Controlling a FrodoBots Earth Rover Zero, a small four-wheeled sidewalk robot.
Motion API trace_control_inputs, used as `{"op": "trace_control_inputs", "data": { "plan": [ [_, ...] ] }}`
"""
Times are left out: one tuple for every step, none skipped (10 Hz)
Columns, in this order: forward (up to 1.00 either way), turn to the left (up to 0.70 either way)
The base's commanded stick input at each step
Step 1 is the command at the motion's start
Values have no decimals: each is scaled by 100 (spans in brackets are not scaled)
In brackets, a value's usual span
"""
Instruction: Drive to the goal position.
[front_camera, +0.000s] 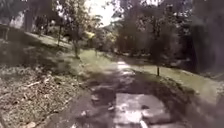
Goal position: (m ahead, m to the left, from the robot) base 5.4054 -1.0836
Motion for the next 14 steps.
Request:
{"op": "trace_control_inputs", "data": {
  "plan": [
    [85, 0],
    [85, -1],
    [85, -9],
    [85, -16],
    [85, -26],
    [85, -34],
    [85, -34],
    [85, -33],
    [85, -24],
    [85, -11],
    [85, 0],
    [85, 0],
    [85, 0],
    [85, 0]
  ]
}}
